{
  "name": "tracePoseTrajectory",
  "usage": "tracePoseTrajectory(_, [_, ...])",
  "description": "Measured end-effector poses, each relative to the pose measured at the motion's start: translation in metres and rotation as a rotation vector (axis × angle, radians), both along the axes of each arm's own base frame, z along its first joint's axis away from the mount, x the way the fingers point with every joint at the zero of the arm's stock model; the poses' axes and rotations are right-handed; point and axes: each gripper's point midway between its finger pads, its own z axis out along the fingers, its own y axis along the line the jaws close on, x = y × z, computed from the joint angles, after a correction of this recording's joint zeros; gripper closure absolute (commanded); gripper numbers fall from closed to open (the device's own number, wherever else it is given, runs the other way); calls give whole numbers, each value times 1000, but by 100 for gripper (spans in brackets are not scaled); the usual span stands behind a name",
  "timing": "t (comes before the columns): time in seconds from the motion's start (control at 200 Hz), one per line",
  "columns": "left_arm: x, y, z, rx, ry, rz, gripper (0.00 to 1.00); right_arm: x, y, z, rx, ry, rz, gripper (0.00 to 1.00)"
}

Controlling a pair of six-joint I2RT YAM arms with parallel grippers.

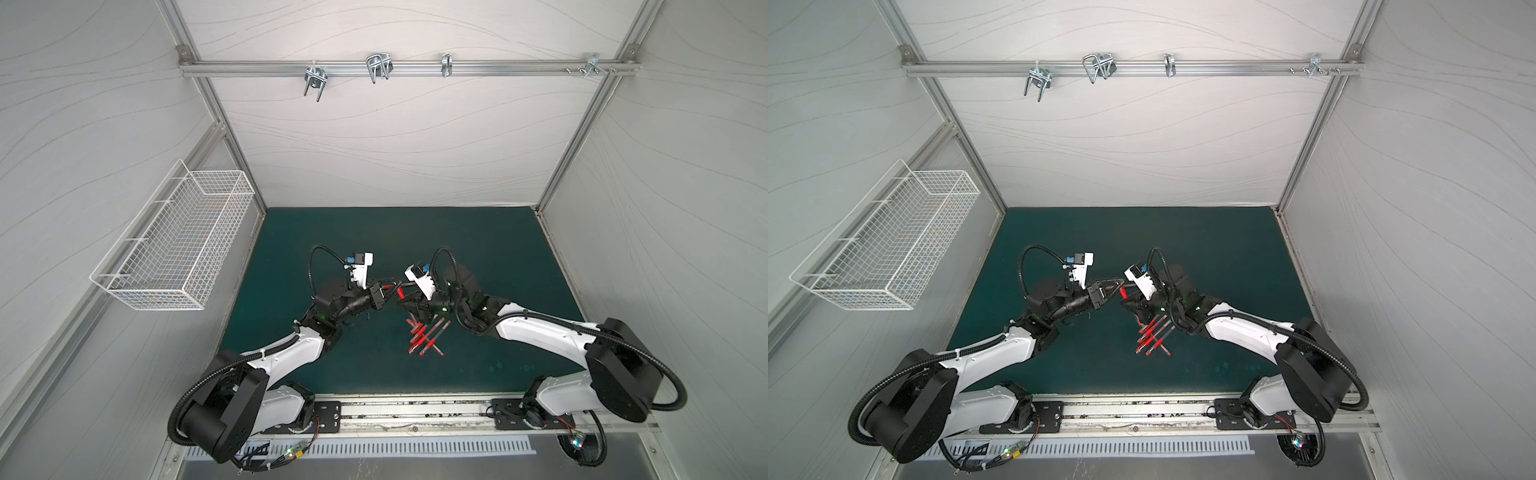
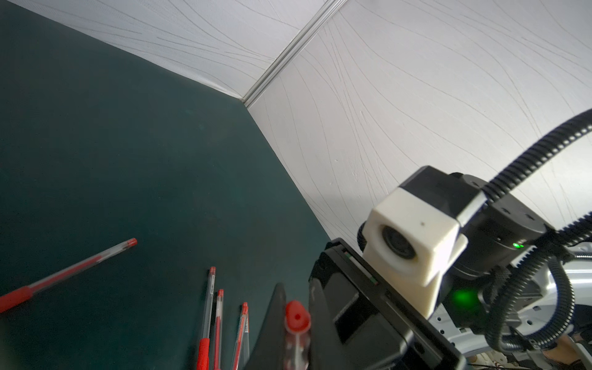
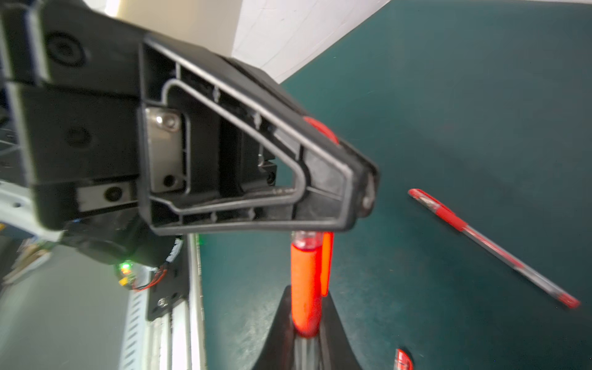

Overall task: Remove pen caps from pens
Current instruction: Open the pen cap on the pen.

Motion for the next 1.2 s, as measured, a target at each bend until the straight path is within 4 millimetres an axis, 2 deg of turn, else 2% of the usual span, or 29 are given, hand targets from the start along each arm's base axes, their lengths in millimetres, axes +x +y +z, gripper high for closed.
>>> tracePoseTrajectory(0.195, [3,5,-2,-6,21,13,100,1,5,-2,-17,-7,11,100])
tracePoseTrajectory(0.48, [5,18,-3,15,35,74,100,9,16,-6,-173,-223,-211,100])
tracePoseTrajectory(0.64, [3,22,-1,23,40,91,100,12,16,-4,-193,-268,-269,100])
tracePoseTrajectory(1.035, [-1,20,3,5,44,64,100,3,11,3,-33,-84,-13,100])
tracePoseTrajectory(1.2, [-2,19,5,-15,53,46,100,1,9,6,-22,-65,26,100])
